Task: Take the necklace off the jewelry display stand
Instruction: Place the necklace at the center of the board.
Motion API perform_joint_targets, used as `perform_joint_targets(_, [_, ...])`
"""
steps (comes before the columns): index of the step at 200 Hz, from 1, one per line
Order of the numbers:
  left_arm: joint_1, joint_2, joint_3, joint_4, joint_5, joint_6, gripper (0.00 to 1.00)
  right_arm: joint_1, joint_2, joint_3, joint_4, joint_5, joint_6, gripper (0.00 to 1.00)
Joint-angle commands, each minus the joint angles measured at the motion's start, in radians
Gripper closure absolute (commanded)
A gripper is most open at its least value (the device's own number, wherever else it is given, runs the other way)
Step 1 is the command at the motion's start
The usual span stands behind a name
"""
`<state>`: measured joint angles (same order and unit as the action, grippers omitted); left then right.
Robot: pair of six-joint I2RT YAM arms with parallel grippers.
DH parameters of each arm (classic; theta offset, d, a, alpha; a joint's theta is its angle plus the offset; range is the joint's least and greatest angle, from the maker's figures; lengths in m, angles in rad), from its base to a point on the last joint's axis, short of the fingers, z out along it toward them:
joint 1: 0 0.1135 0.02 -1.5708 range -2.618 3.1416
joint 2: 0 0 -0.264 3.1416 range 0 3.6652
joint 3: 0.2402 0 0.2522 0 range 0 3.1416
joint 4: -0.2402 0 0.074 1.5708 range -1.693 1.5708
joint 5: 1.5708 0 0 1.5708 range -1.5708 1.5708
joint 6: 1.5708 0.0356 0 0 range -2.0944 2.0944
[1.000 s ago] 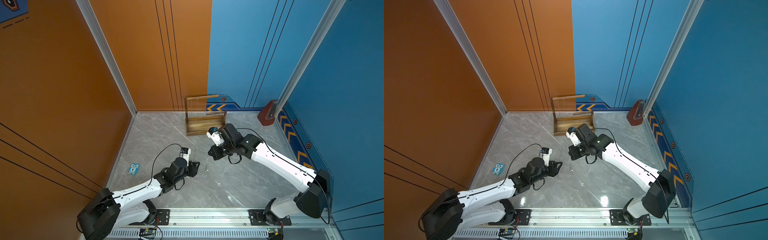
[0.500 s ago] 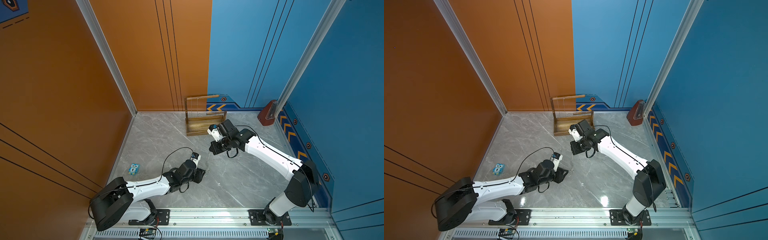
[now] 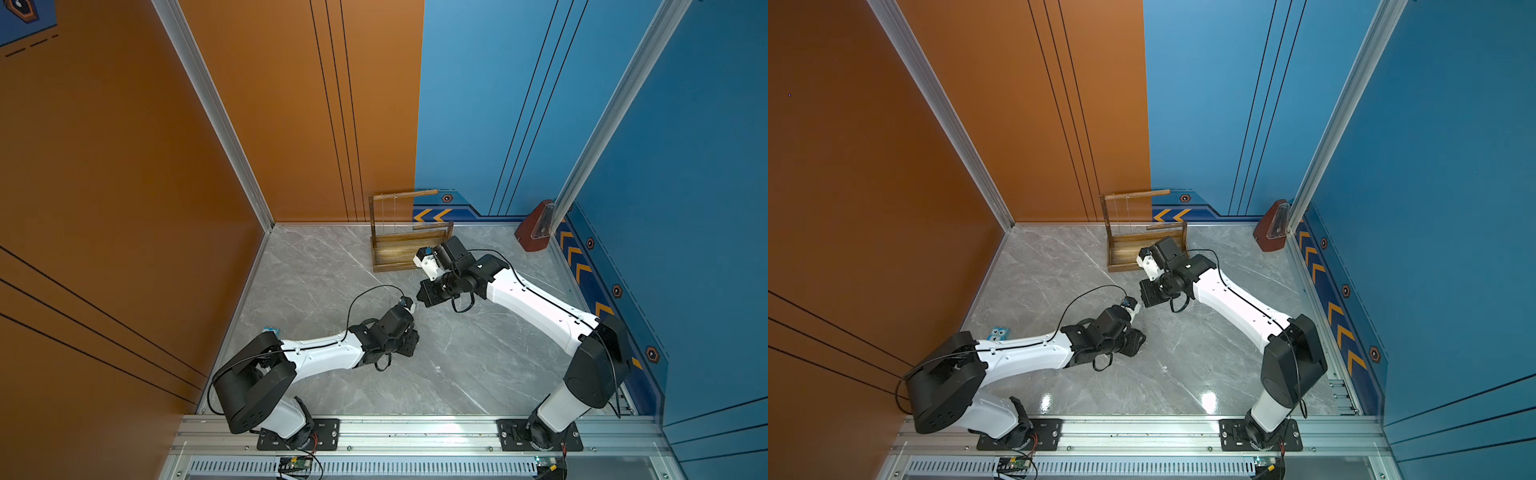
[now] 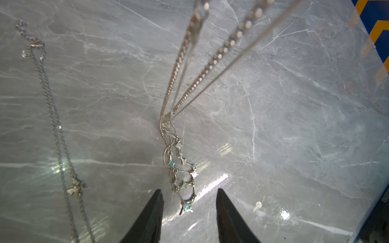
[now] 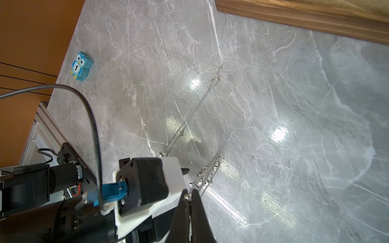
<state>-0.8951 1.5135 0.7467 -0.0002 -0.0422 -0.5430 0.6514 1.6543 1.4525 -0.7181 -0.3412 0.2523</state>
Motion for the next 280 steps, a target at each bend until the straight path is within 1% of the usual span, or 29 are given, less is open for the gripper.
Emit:
perform_joint_targets(1, [-0.012, 0.041, 0.027, -0.086, -0.025, 0.005, 0.57, -0.008, 0.014, 0.027, -0.018, -0.015, -0.024, 1.00])
perform_joint_targets(42, [-0.021, 0.095, 0.028, -0.089, -0.048, -0.022, 0.59, -0.015, 0.025, 0.034, -0.018, -0.019, -0.027, 1.00])
perform_joint_targets(90, [-0.021, 0.143, 0.066, -0.123, -0.064, -0.027, 0.60, -0.019, 0.036, 0.045, -0.019, -0.027, -0.028, 1.00])
perform_joint_targets(129, [-0.029, 0.182, 0.100, -0.179, -0.087, -0.023, 0.61, -0.026, 0.044, 0.049, -0.018, -0.030, -0.025, 1.00])
perform_joint_targets(140, [-0.035, 0.193, 0.114, -0.237, -0.099, -0.018, 0.61, -0.028, 0.048, 0.050, -0.017, -0.030, -0.023, 1.00])
perform_joint_targets(177, [-0.059, 0.232, 0.150, -0.308, -0.142, -0.004, 0.67, -0.036, 0.070, 0.058, -0.018, -0.034, -0.010, 1.00])
perform_joint_targets(208, [-0.074, 0.269, 0.168, -0.334, -0.146, 0.010, 0.72, -0.045, 0.083, 0.068, -0.017, -0.049, 0.004, 1.00])
perform_joint_targets(245, [-0.100, 0.325, 0.198, -0.371, -0.150, 0.015, 0.73, -0.060, 0.097, 0.082, -0.017, -0.055, 0.018, 1.00])
perform_joint_targets(280, [-0.115, 0.314, 0.174, -0.379, -0.158, 0.002, 0.74, -0.067, 0.127, 0.112, -0.018, -0.062, 0.021, 1.00])
